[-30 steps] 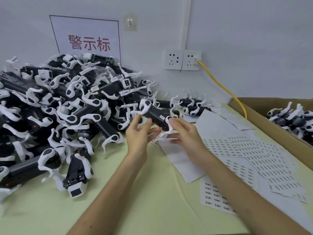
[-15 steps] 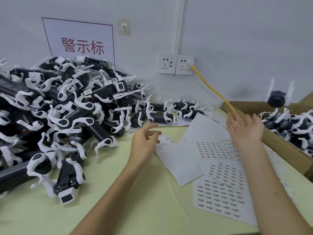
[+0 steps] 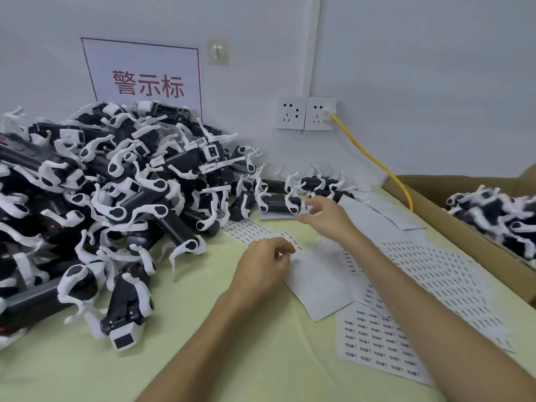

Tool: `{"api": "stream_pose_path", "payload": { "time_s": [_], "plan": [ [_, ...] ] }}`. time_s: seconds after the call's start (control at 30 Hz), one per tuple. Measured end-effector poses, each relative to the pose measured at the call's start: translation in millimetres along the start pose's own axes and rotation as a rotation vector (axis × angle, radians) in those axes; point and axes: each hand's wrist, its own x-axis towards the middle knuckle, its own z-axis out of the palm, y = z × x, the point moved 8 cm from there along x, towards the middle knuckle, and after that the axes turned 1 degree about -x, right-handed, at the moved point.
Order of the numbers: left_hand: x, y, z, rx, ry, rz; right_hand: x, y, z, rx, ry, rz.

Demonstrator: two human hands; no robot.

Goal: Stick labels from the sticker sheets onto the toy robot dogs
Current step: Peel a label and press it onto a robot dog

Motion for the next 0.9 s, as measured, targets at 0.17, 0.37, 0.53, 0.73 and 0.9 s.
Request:
{"api": "stream_pose_path", "payload": {
  "time_s": [0.17, 0.37, 0.53, 0.73, 0.9],
  "plan": [
    [0.8, -0.5, -1.9, 0.034, -0.004, 0.000, 35.1, -22.4, 26.4, -0.334, 0.013, -0.117],
    [1.5, -2.1, -2.1, 0.048, -0.006, 0.004, 65.9, -19.7, 28.1, -0.261, 0.159, -0.123],
    [0.6, -1.1, -2.5, 0.040, 0.003, 0.007, 71.4, -14.8, 1.0, -0.013, 0.328, -0.088],
    [2.4, -5.4, -17.9, -0.319, 0.125, -0.069, 43.8, -10.4, -30.0, 0.523, 0.294, 0.076],
    [5.0, -7.8, -22.9, -0.822, 0.106, -0.160, -11.9, -17.2, -3.2, 1.160, -0.104, 0.142]
  ]
}}
